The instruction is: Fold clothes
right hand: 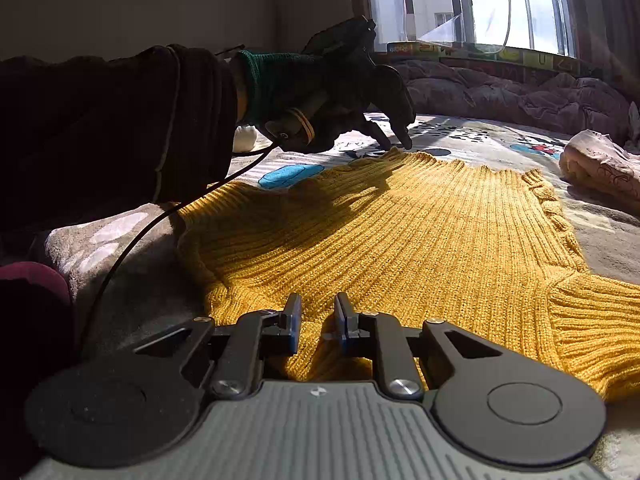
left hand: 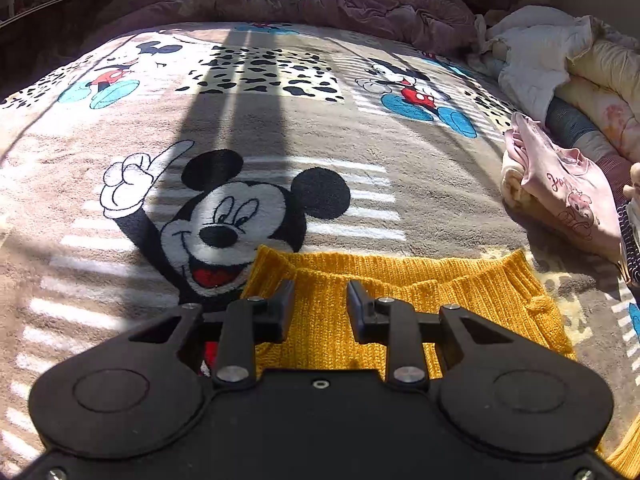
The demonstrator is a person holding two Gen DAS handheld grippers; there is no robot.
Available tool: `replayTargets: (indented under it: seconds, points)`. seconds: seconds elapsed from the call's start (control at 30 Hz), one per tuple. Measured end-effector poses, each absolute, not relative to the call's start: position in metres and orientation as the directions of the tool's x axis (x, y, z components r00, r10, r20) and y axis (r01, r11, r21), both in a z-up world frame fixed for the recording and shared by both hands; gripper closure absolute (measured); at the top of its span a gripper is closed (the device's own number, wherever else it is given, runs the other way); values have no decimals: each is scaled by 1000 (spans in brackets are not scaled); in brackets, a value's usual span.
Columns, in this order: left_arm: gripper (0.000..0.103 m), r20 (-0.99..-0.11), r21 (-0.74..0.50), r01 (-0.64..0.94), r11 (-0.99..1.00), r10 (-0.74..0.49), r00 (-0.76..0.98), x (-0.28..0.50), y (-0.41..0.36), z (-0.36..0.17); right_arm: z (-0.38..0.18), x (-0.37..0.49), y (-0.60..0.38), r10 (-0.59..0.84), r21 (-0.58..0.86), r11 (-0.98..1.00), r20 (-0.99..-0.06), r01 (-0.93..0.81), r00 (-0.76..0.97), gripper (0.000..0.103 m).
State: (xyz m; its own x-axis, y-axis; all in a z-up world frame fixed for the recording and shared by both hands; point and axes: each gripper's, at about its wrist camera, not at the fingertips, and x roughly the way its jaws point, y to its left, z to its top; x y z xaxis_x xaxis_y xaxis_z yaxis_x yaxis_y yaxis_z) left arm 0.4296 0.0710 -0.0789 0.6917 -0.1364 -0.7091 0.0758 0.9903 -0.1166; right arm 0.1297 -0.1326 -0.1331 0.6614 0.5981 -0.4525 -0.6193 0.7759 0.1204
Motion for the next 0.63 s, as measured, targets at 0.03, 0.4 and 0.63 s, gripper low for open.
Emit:
replayTargets:
  seconds: [0.03, 0.4, 0.63]
  points:
    - [76, -702, -93, 86, 992, -126, 701, 416, 66, -76, -132, 129, -133, 599, 120, 775, -452, -621, 661, 82]
    - [70, -664, -94, 43, 995, -95, 742, 228, 62, -83, -102, 111, -164, 532, 70, 836, -340, -544, 775, 79]
    - [55, -625, -68, 105, 992, -124, 771, 154, 22, -107, -119, 109, -188, 393, 2, 904, -395, -427, 830, 78]
